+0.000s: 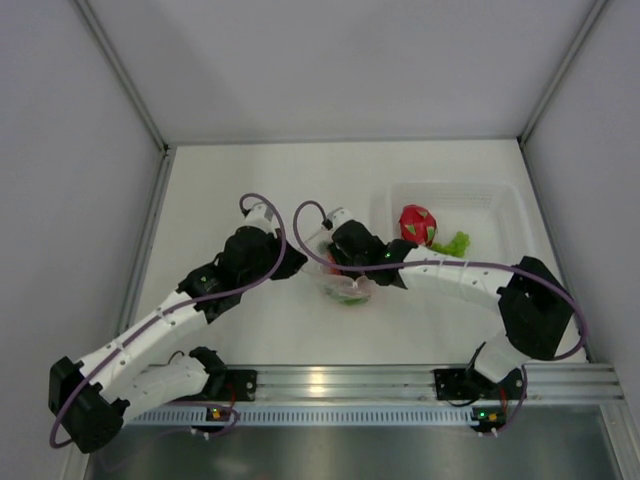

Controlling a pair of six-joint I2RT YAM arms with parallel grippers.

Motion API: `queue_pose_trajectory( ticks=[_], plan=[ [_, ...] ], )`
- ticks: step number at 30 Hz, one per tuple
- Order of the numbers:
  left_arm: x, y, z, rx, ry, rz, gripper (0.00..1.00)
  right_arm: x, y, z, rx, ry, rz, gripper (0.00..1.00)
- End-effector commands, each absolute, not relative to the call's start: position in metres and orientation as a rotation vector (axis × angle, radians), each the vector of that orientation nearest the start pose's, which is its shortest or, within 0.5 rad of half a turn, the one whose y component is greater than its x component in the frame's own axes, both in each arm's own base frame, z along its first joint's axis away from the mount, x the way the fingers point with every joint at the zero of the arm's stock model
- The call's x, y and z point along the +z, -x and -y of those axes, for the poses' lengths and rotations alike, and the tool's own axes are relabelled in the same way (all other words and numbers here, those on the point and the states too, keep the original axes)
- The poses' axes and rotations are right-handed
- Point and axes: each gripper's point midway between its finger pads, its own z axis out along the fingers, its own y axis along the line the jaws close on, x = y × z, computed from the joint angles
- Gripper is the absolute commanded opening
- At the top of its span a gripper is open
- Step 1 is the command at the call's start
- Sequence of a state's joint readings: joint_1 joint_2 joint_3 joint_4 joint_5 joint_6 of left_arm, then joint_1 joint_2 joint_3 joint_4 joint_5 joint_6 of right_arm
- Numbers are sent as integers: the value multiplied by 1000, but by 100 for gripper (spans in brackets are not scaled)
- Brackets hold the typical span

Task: Open the zip-top bag and remove the fake food
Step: Pick up the fake vegetable from the zipper food storage bag.

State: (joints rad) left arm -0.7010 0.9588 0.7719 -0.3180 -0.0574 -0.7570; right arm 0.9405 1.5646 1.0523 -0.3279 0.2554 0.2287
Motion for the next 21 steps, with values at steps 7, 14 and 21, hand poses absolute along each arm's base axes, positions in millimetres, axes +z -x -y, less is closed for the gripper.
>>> queue_pose_trajectory(
  ticks=[7, 14, 21],
  plan=[
    [225, -253, 179, -662, 282, -1991, 0, 92, -233, -294, 171, 829, -2310, 0],
    [204, -257, 176, -577, 302, -2057, 0, 160, -217, -306, 397, 757, -2086, 0],
    [206, -254, 177, -597, 297, -2053, 0, 203, -197, -319, 647, 806, -1869, 0]
  ],
)
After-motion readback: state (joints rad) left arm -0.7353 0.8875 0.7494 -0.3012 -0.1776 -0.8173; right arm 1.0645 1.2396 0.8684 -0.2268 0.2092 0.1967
